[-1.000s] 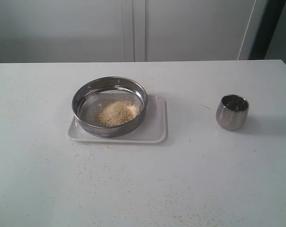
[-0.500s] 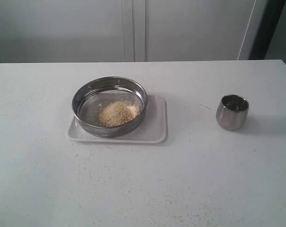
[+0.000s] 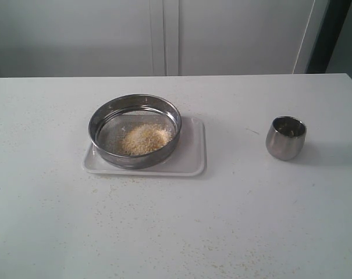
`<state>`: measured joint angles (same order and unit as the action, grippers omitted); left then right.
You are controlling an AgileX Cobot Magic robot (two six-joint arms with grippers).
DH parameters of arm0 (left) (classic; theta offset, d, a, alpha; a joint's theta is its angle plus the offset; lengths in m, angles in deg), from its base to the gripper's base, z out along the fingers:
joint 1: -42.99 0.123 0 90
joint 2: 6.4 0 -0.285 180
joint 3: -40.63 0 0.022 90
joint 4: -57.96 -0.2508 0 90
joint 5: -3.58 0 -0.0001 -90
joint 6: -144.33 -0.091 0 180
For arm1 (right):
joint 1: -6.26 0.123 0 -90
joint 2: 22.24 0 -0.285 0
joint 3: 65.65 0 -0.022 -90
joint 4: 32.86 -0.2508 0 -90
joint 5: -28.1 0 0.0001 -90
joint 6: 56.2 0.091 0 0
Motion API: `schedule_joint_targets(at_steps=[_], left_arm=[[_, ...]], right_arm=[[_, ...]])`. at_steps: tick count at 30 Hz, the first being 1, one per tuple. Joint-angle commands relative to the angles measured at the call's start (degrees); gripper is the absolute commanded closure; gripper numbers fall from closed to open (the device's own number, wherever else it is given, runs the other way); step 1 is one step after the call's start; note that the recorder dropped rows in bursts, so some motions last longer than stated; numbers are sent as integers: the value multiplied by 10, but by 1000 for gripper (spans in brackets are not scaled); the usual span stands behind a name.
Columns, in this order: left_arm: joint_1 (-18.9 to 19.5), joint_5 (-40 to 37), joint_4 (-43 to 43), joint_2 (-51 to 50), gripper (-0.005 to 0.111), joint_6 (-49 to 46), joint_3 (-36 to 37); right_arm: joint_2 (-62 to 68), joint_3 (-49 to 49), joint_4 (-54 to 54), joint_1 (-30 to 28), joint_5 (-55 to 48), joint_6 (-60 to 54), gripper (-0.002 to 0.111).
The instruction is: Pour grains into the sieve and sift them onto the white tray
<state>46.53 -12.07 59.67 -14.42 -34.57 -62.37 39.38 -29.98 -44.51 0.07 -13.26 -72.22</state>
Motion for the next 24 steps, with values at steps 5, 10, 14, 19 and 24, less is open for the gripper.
schedule_joint_targets(at_steps=[5, 10, 14, 19, 24], left_arm=[[-3, 6, -1, 2, 107, 1, 2], [-3, 21, -1, 2, 107, 1, 2], [-3, 70, -1, 2, 107, 1, 2], [-3, 152, -1, 2, 107, 1, 2], [-3, 191, -1, 2, 107, 1, 2]], right_arm=[[-2, 3, -1, -2, 8, -7, 108], [-2, 3, -1, -2, 8, -7, 108], [-2, 3, -1, -2, 9, -7, 108], [-2, 3, -1, -2, 9, -7, 108], [-2, 3, -1, -2, 9, -7, 108]])
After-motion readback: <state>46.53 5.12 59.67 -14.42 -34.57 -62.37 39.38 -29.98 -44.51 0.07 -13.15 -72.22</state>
